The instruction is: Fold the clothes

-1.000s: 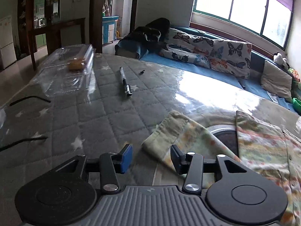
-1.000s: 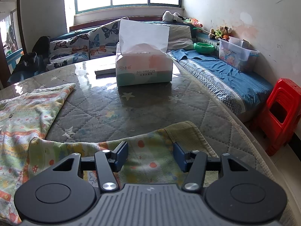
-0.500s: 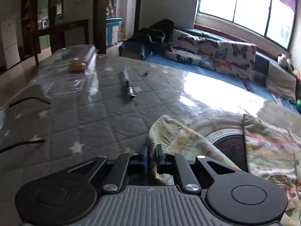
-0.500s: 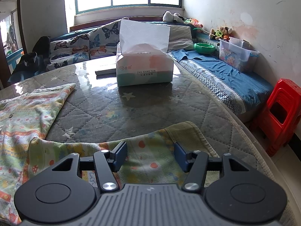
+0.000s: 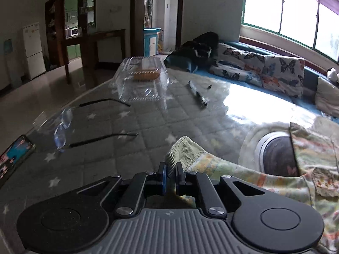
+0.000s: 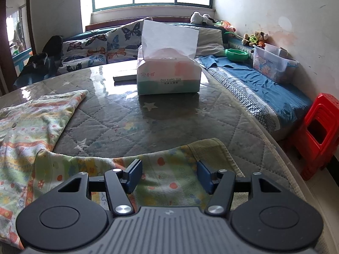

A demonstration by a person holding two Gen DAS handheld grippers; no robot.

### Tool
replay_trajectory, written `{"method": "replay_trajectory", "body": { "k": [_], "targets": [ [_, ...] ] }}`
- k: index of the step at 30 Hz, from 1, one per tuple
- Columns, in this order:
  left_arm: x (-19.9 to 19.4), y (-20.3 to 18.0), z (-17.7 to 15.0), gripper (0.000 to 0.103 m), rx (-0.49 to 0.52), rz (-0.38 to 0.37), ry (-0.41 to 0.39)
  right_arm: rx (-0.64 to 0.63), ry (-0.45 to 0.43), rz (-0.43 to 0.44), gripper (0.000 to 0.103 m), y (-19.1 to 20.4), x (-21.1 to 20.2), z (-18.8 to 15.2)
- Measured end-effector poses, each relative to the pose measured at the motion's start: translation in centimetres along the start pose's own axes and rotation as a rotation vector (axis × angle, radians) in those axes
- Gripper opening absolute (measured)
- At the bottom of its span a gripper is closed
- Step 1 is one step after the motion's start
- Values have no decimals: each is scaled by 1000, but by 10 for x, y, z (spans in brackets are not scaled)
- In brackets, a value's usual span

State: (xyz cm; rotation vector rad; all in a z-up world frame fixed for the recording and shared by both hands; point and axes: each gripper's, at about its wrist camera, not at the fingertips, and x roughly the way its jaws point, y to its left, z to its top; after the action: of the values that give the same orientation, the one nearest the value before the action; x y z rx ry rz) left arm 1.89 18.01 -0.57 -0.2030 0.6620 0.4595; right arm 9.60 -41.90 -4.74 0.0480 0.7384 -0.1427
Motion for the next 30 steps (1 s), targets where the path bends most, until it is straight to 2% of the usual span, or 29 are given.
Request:
{"method": "replay_trajectory", "body": {
  "k": [9, 12, 19, 23, 30],
  "targets": [
    [19, 1, -10, 9, 31, 16, 14, -7, -11, 7, 61, 1, 4, 0],
    [28, 2, -15, 9, 39, 25, 42, -7, -12, 7, 62, 1, 4, 0],
    [28, 4, -17, 13, 43, 27, 40, -13, -19, 4, 63, 4, -10, -3],
    [26, 3, -17, 12, 44, 28, 41, 2, -30, 31, 63, 3, -22, -9],
    [23, 6, -17, 12, 35, 30, 47, 8, -4, 41, 64, 2, -23, -20]
  ]
}}
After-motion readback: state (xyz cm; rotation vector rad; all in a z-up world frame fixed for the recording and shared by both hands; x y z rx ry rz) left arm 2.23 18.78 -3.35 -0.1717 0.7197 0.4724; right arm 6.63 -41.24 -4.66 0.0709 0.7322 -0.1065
